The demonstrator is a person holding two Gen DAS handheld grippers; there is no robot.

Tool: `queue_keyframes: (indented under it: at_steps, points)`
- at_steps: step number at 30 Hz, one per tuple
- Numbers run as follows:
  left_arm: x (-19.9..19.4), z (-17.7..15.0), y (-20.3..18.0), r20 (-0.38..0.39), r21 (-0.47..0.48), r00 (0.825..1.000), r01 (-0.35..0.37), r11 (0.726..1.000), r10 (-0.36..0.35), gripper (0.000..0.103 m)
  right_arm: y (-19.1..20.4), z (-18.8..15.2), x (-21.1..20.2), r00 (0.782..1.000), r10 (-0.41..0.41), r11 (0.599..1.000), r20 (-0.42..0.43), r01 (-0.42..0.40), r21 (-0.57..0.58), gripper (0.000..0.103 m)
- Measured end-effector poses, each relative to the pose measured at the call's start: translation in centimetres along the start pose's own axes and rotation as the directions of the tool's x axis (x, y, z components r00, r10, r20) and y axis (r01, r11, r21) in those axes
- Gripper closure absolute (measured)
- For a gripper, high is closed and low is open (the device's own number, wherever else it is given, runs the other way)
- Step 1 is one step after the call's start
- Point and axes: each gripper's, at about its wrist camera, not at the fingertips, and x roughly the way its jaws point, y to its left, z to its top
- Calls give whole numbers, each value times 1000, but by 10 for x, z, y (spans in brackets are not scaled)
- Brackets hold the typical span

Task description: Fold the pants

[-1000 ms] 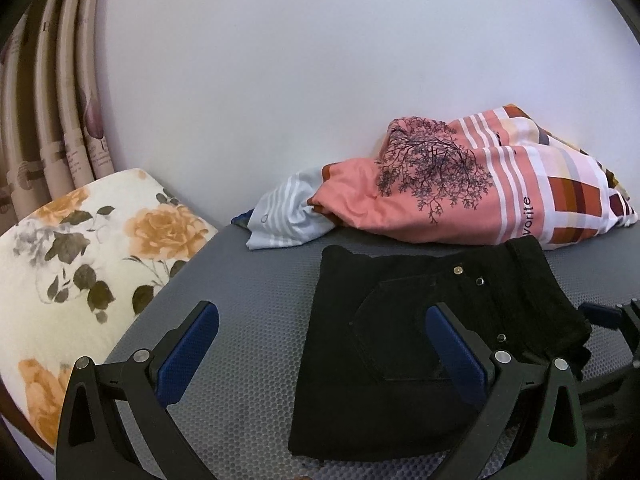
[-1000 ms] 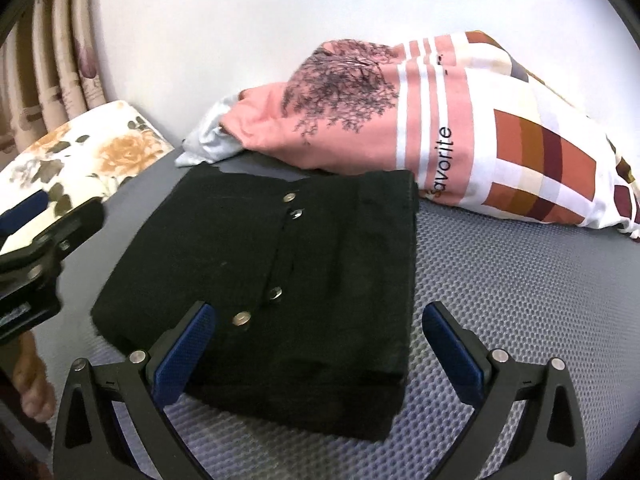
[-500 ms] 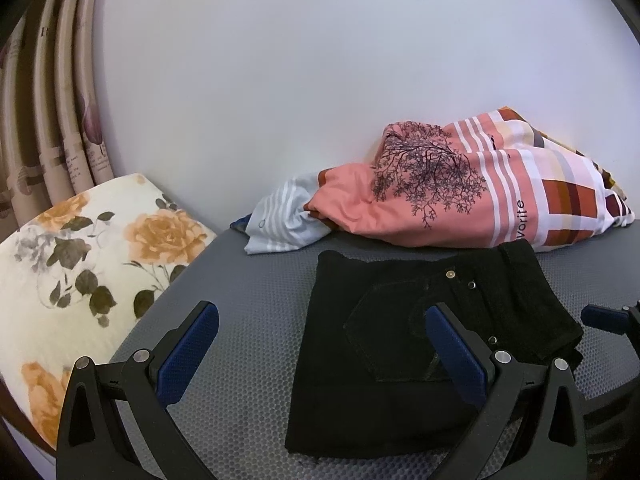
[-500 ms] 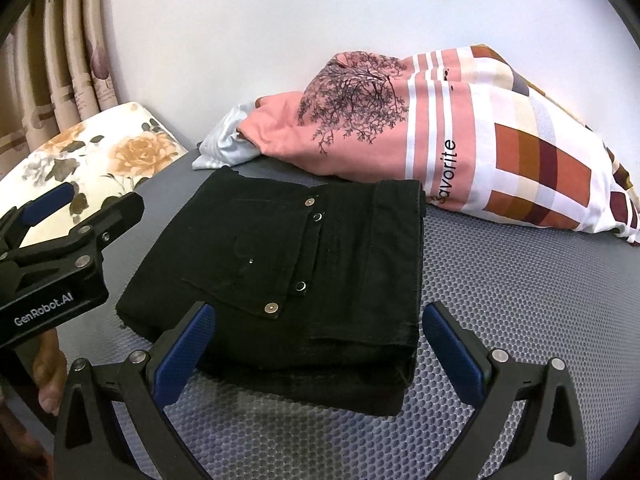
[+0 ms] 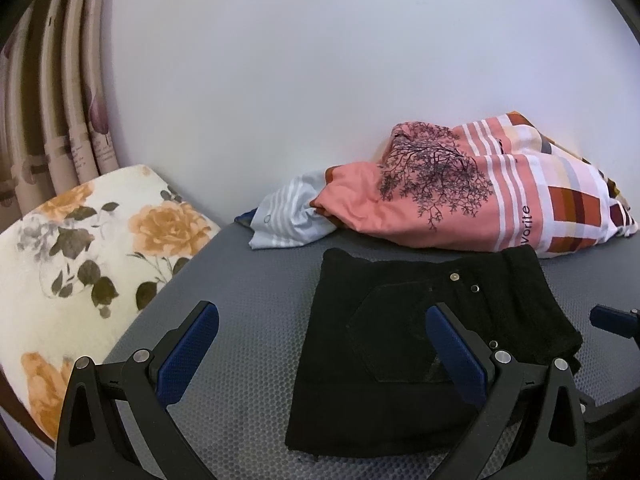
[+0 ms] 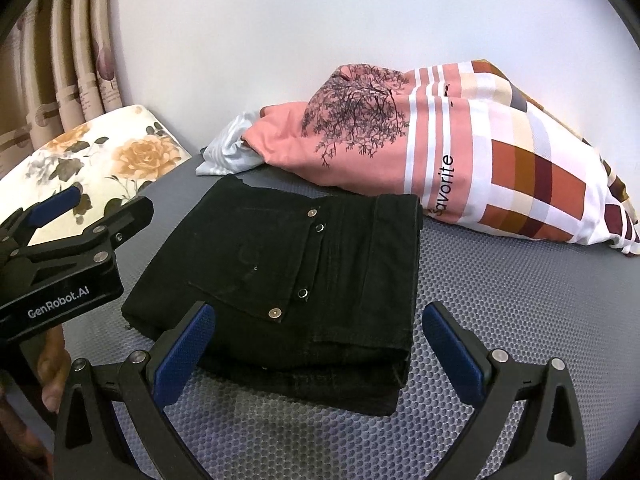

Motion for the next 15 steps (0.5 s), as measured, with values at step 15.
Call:
queue_keyframes:
  at_steps: [15]
  points:
    - [9, -8, -5, -58, -3, 998, -5, 1000, 5, 0, 7, -2, -4, 1000, 7, 1000, -3, -7, -20, 0]
